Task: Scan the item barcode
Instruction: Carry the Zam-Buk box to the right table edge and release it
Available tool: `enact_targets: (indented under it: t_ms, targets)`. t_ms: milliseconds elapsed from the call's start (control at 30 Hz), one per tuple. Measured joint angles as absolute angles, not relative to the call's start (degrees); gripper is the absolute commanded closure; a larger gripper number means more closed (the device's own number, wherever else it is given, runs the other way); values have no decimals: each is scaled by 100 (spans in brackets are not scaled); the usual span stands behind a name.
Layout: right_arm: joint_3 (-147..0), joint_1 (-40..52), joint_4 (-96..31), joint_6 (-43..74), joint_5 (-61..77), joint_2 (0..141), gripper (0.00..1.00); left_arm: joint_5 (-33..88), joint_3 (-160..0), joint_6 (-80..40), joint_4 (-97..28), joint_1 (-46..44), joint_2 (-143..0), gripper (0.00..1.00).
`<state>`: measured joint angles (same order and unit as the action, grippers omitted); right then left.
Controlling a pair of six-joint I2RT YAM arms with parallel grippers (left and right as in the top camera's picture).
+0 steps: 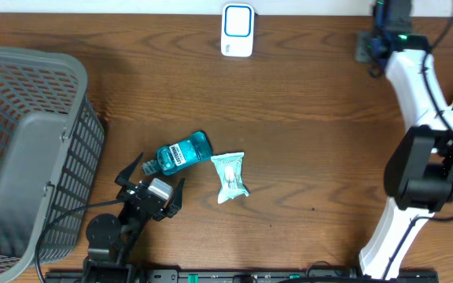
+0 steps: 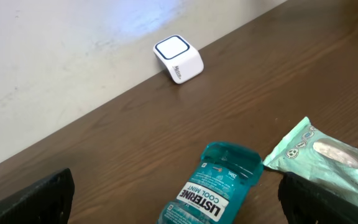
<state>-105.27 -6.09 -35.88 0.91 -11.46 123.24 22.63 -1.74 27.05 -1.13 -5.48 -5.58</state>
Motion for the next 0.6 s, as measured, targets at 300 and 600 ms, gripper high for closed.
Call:
enact_targets:
  t_ms: [300, 600]
  targets:
    - [-10457, -1551, -3977, 80, -1433, 13115, 29, 2263, -174, 2705, -113, -548, -558, 2]
    - [-10451, -1927, -3999, 395, -2709, 13065, 1, 2263, -174, 2705, -113, -548, -558, 2]
